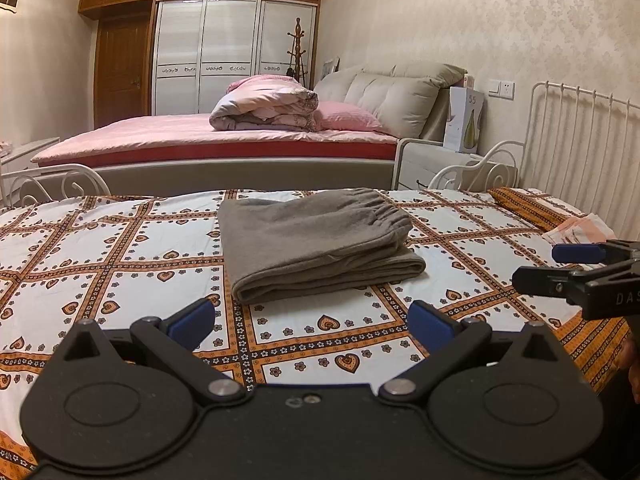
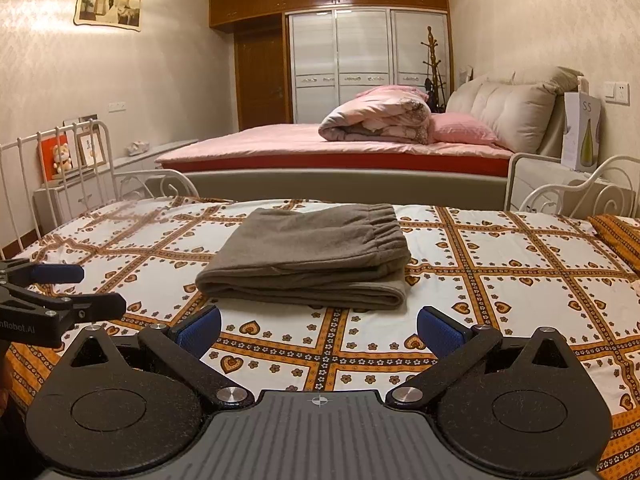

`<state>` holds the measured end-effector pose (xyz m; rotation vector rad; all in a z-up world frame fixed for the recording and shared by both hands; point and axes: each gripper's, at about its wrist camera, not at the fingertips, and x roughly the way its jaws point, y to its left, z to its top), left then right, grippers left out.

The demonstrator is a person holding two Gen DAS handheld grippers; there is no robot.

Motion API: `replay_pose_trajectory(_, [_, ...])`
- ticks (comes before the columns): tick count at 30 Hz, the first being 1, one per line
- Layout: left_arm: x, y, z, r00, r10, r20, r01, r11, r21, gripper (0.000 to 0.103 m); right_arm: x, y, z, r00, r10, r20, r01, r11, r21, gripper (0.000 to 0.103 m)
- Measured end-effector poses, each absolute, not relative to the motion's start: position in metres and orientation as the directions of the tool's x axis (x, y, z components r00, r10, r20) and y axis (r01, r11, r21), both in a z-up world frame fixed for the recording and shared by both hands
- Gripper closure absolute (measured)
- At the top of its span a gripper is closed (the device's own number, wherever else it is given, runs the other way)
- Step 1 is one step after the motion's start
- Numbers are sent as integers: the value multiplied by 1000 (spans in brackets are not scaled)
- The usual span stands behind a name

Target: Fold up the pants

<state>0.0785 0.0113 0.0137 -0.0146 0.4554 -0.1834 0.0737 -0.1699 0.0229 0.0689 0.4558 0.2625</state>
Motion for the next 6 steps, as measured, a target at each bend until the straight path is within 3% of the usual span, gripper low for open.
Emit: replay_pose_trajectory(6, [78,9,13,879,-187,-439,188,981,-40,7,74,-170,23,863,269,-427,-243,963,114,0])
